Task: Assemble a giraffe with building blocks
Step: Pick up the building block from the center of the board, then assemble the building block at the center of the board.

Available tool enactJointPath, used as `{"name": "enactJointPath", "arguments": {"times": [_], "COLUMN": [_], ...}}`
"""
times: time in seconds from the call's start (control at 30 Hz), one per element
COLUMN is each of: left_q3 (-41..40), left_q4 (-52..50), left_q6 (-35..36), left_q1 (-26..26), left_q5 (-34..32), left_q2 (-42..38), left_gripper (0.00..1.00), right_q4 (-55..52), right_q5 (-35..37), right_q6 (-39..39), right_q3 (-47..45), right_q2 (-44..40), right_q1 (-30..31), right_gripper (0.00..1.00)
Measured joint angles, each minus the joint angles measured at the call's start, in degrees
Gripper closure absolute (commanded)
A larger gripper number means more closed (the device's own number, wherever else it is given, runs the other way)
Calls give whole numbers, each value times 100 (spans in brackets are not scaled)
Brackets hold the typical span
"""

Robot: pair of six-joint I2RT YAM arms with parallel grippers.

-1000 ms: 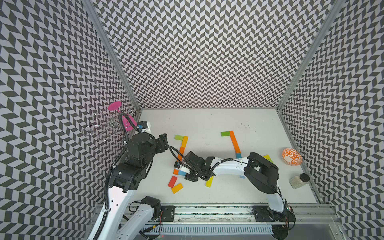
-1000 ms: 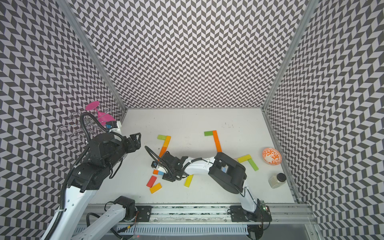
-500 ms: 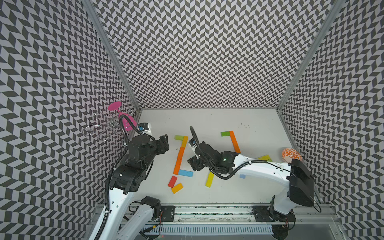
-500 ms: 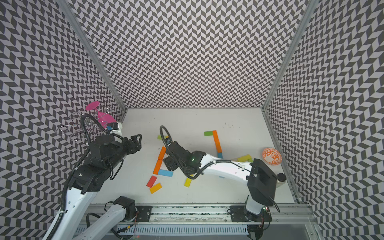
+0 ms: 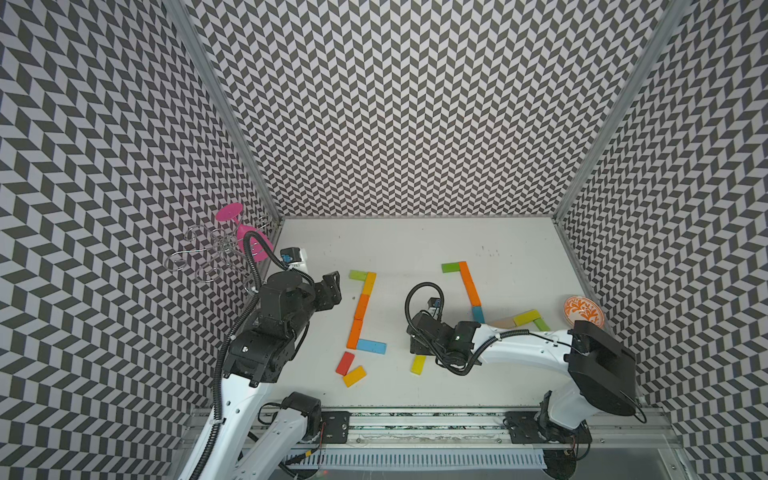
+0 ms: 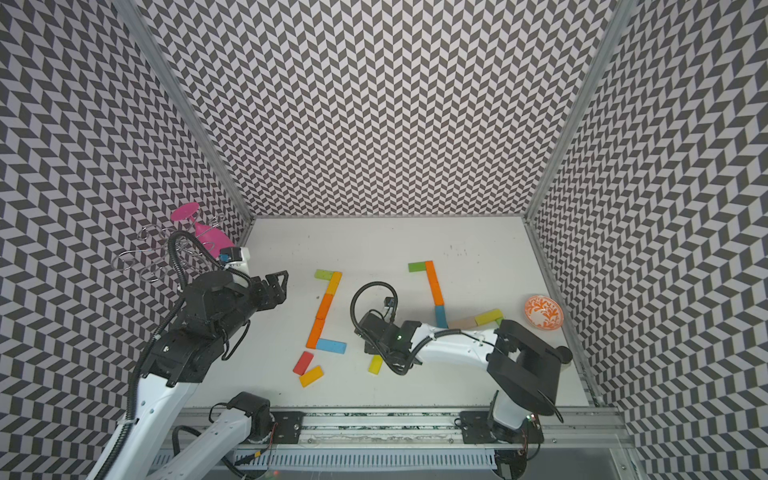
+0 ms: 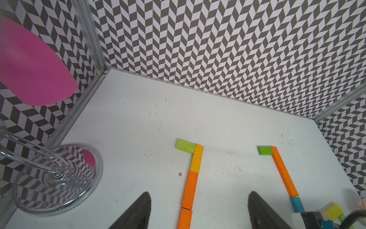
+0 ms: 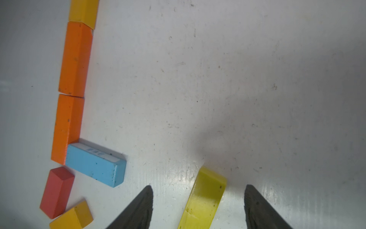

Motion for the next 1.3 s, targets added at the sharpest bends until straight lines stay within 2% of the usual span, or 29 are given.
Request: {"name": "enactJointPath", "arguments": {"times": [0.27, 0.4, 0.43, 0.6, 0.7, 0.77, 0.87, 1.07, 1.2, 1.3], "left_q3": [-55, -55, -59, -116, -131, -131, -131, -131, -131, -129], "left_q4": [17, 39, 44, 44, 44, 44, 44, 44, 44, 44], "left_q6": [0, 0, 0, 0, -2, 0, 0, 0, 0, 0], "left_q1": [0, -2, 0, -2, -2, -2, -2, -2, -2, -2], "left_q5": [22, 42, 42, 42, 42, 42, 42, 39, 35, 31], "left_q2": [-7, -7, -9, -13, -13, -15, -20, -20, -20, -20], "left_gripper": [22, 22, 22, 22, 22, 22, 22, 22, 22, 22], "right_q4": [-26, -24, -26, -79, -173, -299, -496, -216, -4, -15], "right_q5": [-107, -94, -94, -133, -120, -103, -37, -111, -404, -669], "right_q6": [470, 599, 619, 691, 605, 435, -195, -2647, -4170, -4955], "right_q3": [0, 33, 48, 109, 168, 236, 444, 1110, 1182, 1158], "right_q2": [402, 514, 527, 590, 588, 590, 590, 575, 529, 529], "right_q1": [136, 275, 299, 402, 415, 415, 413, 413, 415, 415], "right_gripper": [31, 37, 41, 74, 87, 89, 92, 92, 88, 84]}}
